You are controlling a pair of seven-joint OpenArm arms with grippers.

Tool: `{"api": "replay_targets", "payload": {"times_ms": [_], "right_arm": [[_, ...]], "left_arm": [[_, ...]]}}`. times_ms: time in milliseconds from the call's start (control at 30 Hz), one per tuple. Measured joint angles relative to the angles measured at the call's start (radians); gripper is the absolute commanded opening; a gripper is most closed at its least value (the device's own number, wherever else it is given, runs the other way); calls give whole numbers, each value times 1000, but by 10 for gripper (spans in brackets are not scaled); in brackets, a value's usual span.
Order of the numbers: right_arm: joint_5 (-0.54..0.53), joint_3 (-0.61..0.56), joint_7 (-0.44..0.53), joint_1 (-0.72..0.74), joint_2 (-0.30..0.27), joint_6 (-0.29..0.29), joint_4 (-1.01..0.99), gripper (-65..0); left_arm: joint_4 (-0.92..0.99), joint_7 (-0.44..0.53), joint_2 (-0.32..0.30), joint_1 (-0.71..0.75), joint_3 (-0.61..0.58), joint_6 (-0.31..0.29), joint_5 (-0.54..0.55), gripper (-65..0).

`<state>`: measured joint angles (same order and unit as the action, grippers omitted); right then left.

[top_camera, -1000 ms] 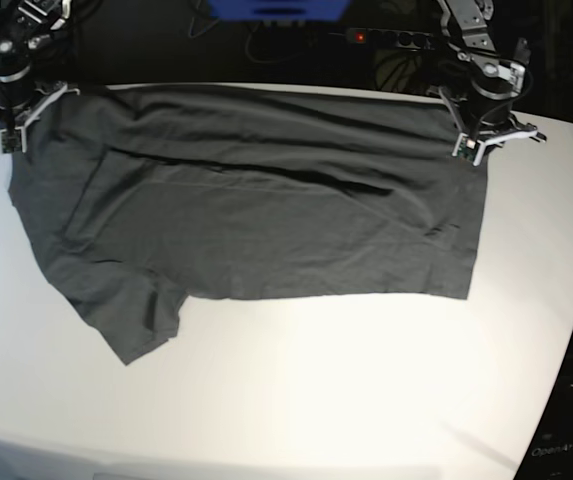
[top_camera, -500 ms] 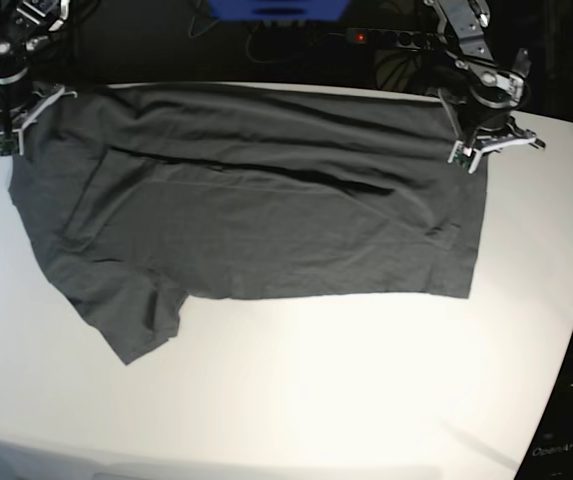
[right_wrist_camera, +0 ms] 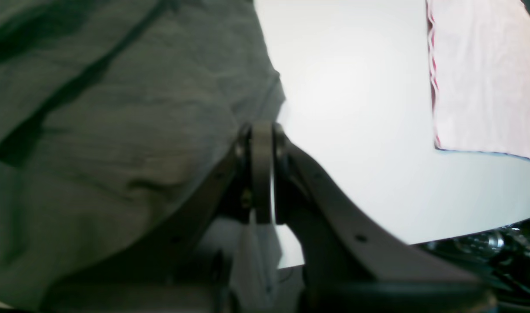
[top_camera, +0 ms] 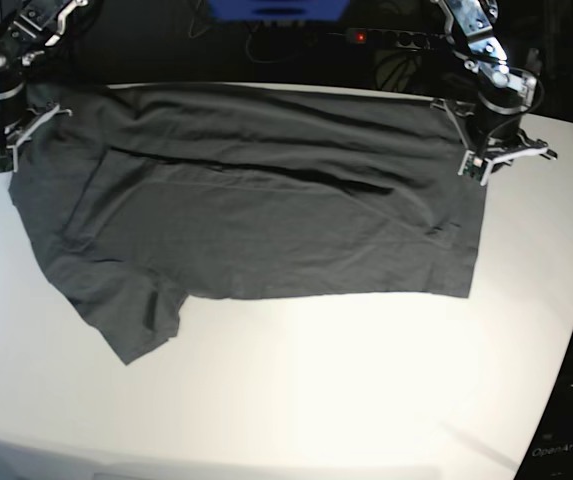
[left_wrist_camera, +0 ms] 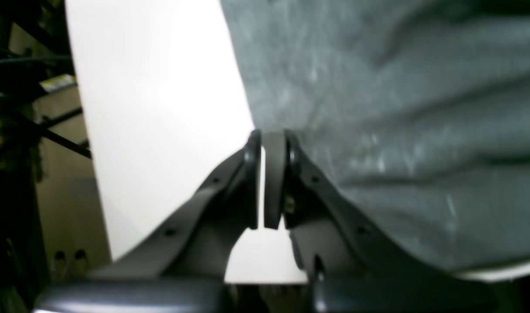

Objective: Fold the T-shirt properly
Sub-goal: 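Release the shirt edge and swing both grippers out to the shirt's sides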

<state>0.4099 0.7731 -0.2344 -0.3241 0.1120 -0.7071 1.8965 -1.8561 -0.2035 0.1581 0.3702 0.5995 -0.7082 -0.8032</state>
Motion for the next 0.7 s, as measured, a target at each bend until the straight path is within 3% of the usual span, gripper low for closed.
{"api": "replay_targets", "payload": {"times_ms": [200, 333, 500, 600, 700], "right_arm": [[-4, 2, 1, 72, -41, -1, 37, -625], [2, 3, -48, 157, -82, -2, 38, -498], [105, -18, -217, 383, -115, 0, 31, -374], [140, -111, -283, 472, -117, 2, 31, -348], [214, -243, -370, 525, -115, -1, 1, -348]], "left_arm": [[-11, 1, -3, -72, 1, 0, 0, -624], [-23, -10, -3, -98, 3, 0, -1, -624], [-35, -3, -3, -154, -19, 1, 0, -623], [-13, -30, 0, -197, -23, -6, 0, -554], [36, -170, -4, -292, -22, -3, -1, -425]]}}
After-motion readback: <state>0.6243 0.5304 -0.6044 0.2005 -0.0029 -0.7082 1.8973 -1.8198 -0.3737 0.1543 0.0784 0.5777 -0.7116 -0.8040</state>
